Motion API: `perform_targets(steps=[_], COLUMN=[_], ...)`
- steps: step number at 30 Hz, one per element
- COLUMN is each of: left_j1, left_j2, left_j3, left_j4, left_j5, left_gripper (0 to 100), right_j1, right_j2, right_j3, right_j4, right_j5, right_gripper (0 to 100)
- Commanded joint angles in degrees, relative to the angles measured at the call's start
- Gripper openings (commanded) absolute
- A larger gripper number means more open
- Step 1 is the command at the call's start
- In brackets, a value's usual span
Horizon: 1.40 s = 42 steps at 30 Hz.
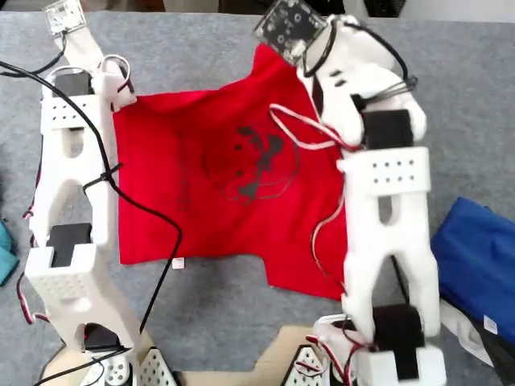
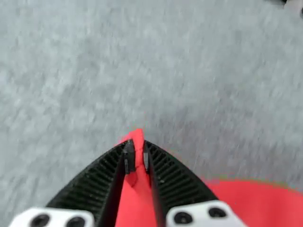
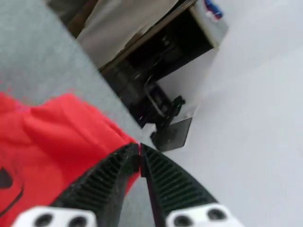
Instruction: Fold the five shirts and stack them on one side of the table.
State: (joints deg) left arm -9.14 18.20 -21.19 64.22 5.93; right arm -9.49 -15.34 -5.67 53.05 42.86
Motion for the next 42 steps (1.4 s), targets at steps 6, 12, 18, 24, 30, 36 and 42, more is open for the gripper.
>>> perform_targets(steps=[6, 12, 18, 24, 30, 36, 42], left_j1=[5.8, 10.2, 9.85, 4.22, 2.46, 4.48, 4.57], left_j2=[-2.59, -18.24, -35.03, -39.34, -38.99, -38.99, -38.99], left_j3=[1.14, 26.11, 50.9, 56.35, 61.45, 66.29, 68.22], left_j4=[16.18, 5.1, -7.21, -7.91, -6.24, -6.95, -8.53], left_j5=[-2.99, -2.73, -3.96, -6.77, -9.49, -9.58, -9.58], left_gripper=[2, 2, 2, 2, 2, 2, 2], right_j1=[3.21, 3.12, 6.99, 11.74, 12.18, 12.26, 12.44], right_j2=[-8.75, -18.24, -34.51, -49.63, -59.12, -63.43, -65.54], right_j3=[-3.91, 5.85, 25.89, 40.48, 46.2, 48.75, 49.63], right_j4=[15.47, 23.03, 19.34, 20.22, 30.77, 37.63, 42.64], right_j5=[-0.62, -0.97, 2.02, 2.11, 2.11, 2.2, 4.4], right_gripper=[0.5, 0.5, 0.5, 0.5, 0.5, 0.5, 0.5])
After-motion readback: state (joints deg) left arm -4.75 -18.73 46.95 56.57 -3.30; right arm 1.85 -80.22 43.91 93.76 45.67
